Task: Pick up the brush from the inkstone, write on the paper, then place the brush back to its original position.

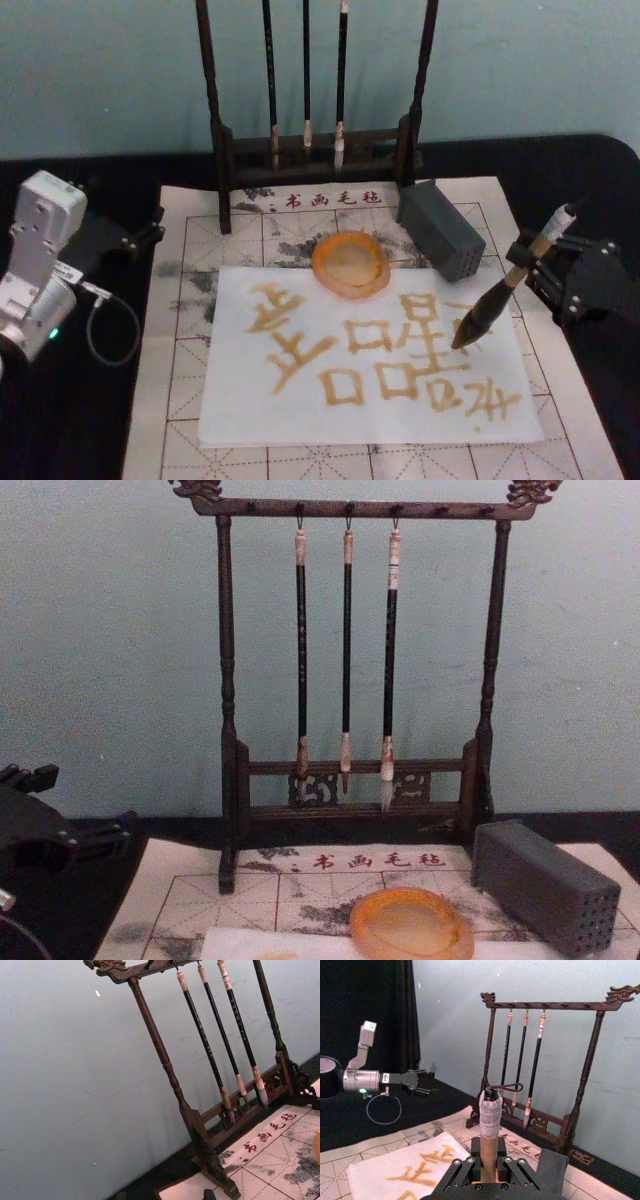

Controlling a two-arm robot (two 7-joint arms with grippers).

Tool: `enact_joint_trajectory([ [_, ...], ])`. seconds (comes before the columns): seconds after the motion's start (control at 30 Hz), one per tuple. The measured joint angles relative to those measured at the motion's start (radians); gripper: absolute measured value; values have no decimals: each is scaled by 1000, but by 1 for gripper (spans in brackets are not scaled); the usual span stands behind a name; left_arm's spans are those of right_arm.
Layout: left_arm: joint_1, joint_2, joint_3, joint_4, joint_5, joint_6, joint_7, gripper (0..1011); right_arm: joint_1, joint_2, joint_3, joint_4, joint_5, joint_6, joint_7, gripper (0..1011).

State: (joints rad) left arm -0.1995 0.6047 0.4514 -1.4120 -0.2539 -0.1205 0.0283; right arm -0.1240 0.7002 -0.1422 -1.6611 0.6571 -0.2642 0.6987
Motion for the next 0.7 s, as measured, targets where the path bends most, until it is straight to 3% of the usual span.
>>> enact_joint_trajectory([
  [0.7,0,0,0,0,0,0,0,1001,-12,2,1,-6,-11,1,-4,197],
])
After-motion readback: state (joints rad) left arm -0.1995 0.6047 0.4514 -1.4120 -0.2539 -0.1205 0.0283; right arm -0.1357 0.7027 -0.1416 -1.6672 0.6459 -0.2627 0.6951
